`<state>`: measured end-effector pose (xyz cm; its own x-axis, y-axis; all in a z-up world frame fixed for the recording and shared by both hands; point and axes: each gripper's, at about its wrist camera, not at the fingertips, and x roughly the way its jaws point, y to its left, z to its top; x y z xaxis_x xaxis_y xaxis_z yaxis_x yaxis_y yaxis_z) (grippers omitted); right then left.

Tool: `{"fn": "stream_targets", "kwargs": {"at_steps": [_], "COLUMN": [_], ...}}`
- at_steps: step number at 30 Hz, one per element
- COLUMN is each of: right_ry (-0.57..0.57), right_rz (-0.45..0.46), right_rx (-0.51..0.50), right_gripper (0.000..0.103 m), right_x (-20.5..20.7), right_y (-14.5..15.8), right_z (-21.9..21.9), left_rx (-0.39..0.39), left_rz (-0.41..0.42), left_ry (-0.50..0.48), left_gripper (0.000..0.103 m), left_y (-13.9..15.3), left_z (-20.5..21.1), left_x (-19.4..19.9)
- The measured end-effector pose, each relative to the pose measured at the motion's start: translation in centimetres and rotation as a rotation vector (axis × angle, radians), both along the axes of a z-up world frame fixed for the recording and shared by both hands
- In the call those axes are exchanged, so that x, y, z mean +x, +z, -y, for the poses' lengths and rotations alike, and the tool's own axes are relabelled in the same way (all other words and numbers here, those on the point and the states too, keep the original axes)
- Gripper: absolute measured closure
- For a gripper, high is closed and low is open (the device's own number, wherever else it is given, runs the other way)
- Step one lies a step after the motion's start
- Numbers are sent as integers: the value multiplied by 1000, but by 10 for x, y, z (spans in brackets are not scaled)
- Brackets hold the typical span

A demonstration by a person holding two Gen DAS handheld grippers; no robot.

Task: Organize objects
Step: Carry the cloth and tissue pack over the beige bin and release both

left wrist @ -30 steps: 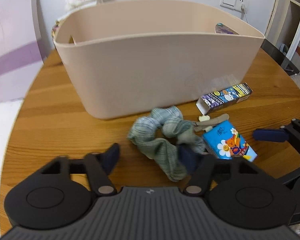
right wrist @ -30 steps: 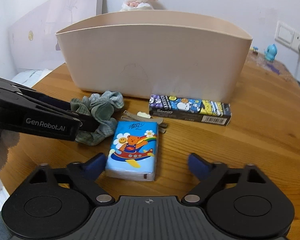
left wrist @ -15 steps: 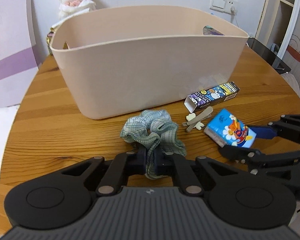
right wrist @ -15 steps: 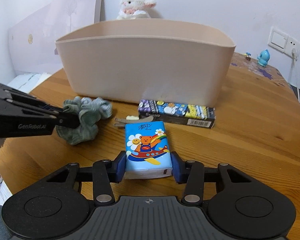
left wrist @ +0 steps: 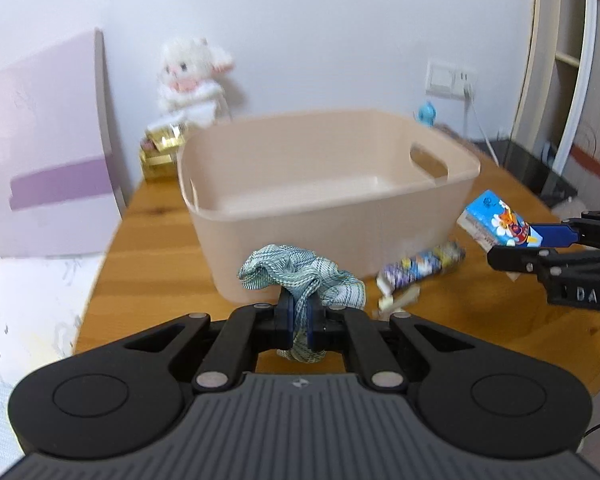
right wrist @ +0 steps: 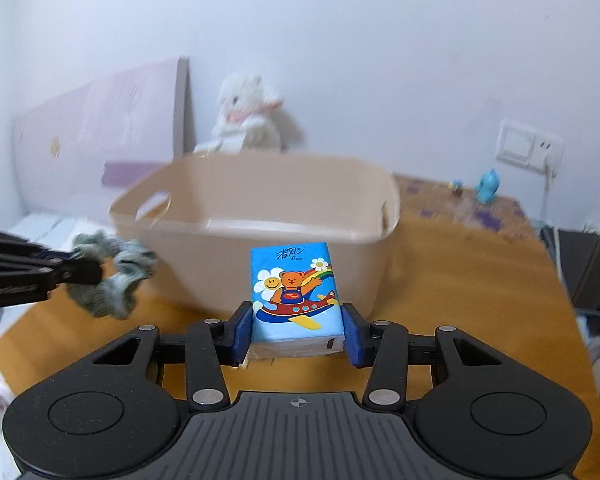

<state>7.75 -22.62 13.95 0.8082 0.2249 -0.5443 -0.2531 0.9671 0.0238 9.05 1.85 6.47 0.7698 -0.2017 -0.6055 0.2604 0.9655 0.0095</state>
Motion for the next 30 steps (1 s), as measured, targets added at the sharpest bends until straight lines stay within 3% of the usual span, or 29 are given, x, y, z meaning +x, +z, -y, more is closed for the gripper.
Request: {"fn": "stream_targets", "kwargs": {"at_steps": [7, 11, 19, 26, 27, 29, 30], "right_ry": [-38, -53, -93, -105, -108, -108, -107], "right_rz": [38, 21, 13, -64, -75, -74, -66], "right_rx": [16, 5, -69, -114, -113, -110, -117], "right_gripper": [60, 60, 60, 60, 50, 51, 46], "right_x": [39, 58, 99, 126, 127, 126, 124], "right_y": [25, 21, 8, -14, -18, -22, -22], "right_z": [-2, -10, -25, -29, -28, -26, -26], "left_rx": [-42, -36, 25, 97, 106, 112, 111], "left_rz": [126, 151, 81, -2, -20, -46, -50], "left_ry": [50, 79, 145, 193, 191, 191, 190], "left_gripper": [96, 96, 96, 96, 96, 95, 95], "left_y": [51, 61, 32, 2, -3, -9, -11], "left_z": [-3, 4, 27, 37, 38, 39, 39], "left_x": [8, 27, 77, 110, 113, 118, 118]}}
